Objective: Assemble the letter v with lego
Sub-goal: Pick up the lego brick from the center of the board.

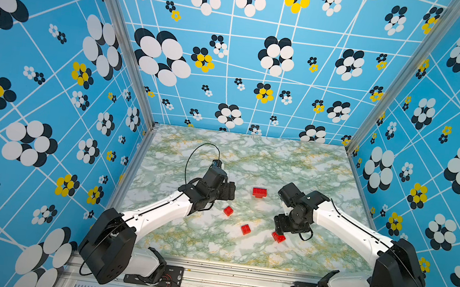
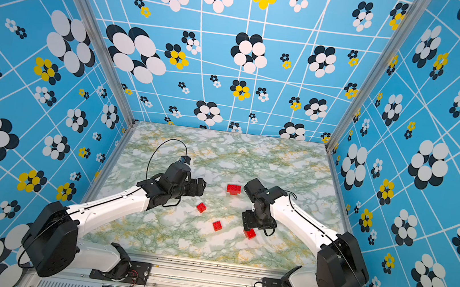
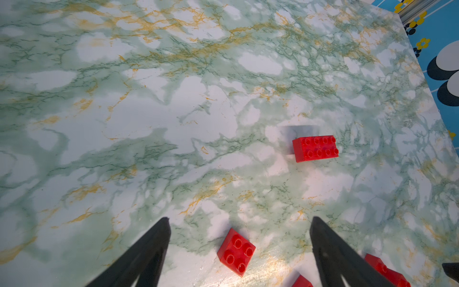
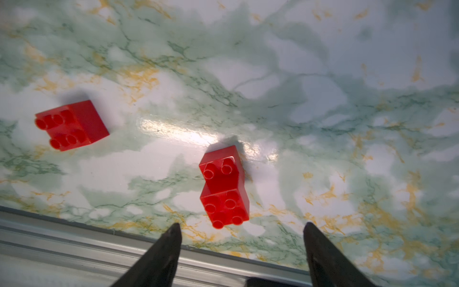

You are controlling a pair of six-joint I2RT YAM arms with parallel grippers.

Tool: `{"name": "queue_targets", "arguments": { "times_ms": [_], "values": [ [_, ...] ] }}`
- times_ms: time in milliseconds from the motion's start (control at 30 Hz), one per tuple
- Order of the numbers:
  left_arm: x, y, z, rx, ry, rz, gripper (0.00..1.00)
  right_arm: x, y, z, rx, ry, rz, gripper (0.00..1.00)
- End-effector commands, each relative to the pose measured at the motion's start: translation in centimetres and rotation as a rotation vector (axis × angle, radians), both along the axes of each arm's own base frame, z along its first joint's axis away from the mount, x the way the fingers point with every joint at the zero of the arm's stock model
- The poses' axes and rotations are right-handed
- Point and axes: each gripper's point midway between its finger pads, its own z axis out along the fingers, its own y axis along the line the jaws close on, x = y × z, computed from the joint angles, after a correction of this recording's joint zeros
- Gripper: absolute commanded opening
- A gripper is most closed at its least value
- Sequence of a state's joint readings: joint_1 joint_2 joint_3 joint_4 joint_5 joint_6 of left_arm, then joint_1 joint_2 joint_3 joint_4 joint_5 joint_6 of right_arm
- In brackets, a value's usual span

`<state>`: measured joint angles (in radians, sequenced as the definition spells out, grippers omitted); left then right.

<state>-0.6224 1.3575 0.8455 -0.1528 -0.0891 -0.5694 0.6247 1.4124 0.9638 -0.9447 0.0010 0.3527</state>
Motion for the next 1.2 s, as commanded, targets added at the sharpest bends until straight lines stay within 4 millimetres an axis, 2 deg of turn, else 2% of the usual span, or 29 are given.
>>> {"name": "queue_targets", "arguments": {
  "times_ms": [0, 133, 267, 333, 433, 467, 733, 1167],
  "values": [
    [-0.4, -0.4, 0.8, -0.031, -0.004, -0.012, 0.89, -0.1, 0.6, -1.1, 0.008, 0.002, 0.047, 0.81],
    [-0.3, -0.5, 0.8, -0.031, -0.004, -0.011, 0.89, -0.3, 1.4, -2.3, -0.009, 0.019, 0.08, 0.78],
    [-0.4, -0.6, 0.8, -0.039, 0.004, -0.01, 0.89, -0.8, 1.4, -3.6, -0.021, 0.057, 0.084, 0.69],
    [-0.4, -0.6, 0.7, -0.036, 0.005, -0.01, 0.89, -0.9, 1.2, -4.1, -0.035, 0.069, 0.083, 0.68],
    [-0.3, -0.5, 0.6, -0.032, 0.005, -0.008, 0.89, -1.0, 1.0, -4.6, -0.045, 0.073, 0.085, 0.57],
    [-0.3, -0.5, 0.6, -0.032, 0.005, -0.009, 0.89, -0.9, 1.1, -4.7, -0.044, 0.071, 0.087, 0.56],
    [-0.3, -0.6, 0.4, -0.034, 0.009, -0.008, 0.89, -0.3, 1.3, -5.1, -0.037, 0.041, 0.102, 0.57],
    [-0.3, -0.4, 0.4, -0.025, 0.006, -0.009, 0.89, -0.9, 1.2, -6.0, -0.038, 0.074, 0.097, 0.54]
  ]
}}
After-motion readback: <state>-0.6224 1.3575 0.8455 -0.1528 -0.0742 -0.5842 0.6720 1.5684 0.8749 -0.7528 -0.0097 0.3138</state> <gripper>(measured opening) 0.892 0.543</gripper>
